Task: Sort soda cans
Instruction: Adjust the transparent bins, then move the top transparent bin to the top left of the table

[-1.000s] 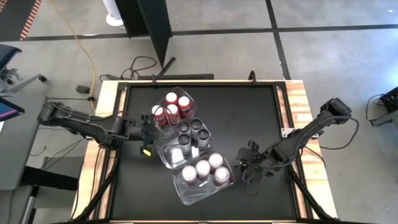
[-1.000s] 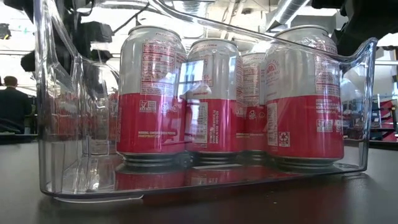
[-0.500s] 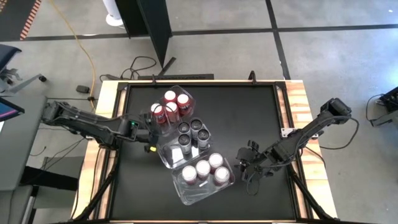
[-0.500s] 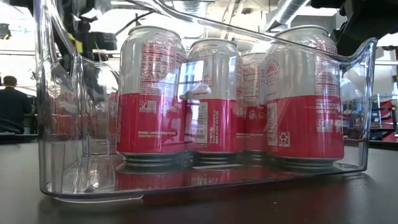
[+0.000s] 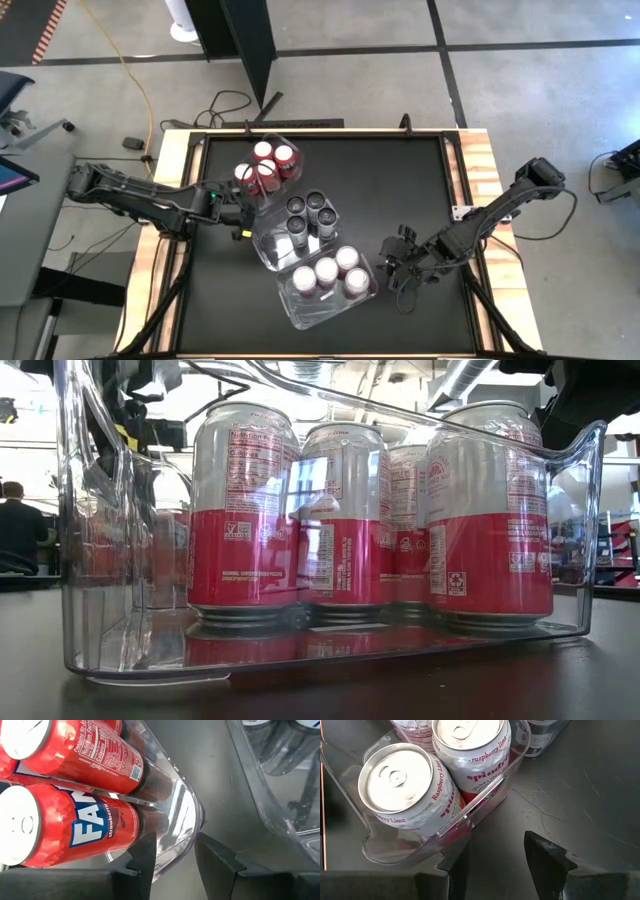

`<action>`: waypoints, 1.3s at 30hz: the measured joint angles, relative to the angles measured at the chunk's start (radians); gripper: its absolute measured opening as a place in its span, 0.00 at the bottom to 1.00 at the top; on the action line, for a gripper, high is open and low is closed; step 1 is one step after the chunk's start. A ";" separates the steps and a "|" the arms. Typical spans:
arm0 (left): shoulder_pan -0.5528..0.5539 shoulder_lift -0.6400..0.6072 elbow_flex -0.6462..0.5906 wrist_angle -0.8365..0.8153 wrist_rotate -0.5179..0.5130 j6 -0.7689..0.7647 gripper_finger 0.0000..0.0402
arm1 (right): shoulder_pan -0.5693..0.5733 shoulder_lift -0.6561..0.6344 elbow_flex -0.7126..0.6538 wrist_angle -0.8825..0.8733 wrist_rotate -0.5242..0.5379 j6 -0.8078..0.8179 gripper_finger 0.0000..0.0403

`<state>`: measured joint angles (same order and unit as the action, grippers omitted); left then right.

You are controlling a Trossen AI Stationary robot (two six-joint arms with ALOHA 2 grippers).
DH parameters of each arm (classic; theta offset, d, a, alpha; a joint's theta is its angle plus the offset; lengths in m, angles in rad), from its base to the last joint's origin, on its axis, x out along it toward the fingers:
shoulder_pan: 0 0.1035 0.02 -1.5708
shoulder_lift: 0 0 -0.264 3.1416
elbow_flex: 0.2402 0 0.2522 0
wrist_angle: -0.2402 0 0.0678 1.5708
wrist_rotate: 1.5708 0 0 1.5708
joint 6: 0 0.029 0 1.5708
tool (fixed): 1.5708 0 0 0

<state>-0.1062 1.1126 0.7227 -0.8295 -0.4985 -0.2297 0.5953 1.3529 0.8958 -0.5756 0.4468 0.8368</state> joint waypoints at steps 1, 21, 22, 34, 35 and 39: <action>0.000 0.000 0.000 0.001 0.001 -0.006 0.33 | 0.000 0.000 0.000 0.000 0.000 0.000 0.49; -0.020 -0.002 0.176 -0.132 0.027 -0.135 0.54 | 0.008 0.000 0.000 0.000 0.000 0.003 0.49; -0.024 0.000 0.175 -0.132 0.033 -0.143 0.52 | 0.010 0.000 0.000 0.000 0.000 0.003 0.49; -0.029 0.022 0.157 -0.093 0.052 -0.216 0.02 | 0.016 0.000 0.000 -0.001 0.000 -0.008 0.49; -0.029 0.030 0.157 -0.090 0.052 -0.220 0.02 | 0.018 0.000 0.000 0.000 0.001 -0.008 0.49; -0.029 0.068 0.157 -0.074 0.076 -0.230 0.00 | 0.029 0.000 0.000 0.000 0.018 -0.016 0.49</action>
<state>-0.1352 1.1810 0.8795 -0.9040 -0.4224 -0.4599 0.6246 1.3534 0.8955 -0.5753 0.4649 0.8211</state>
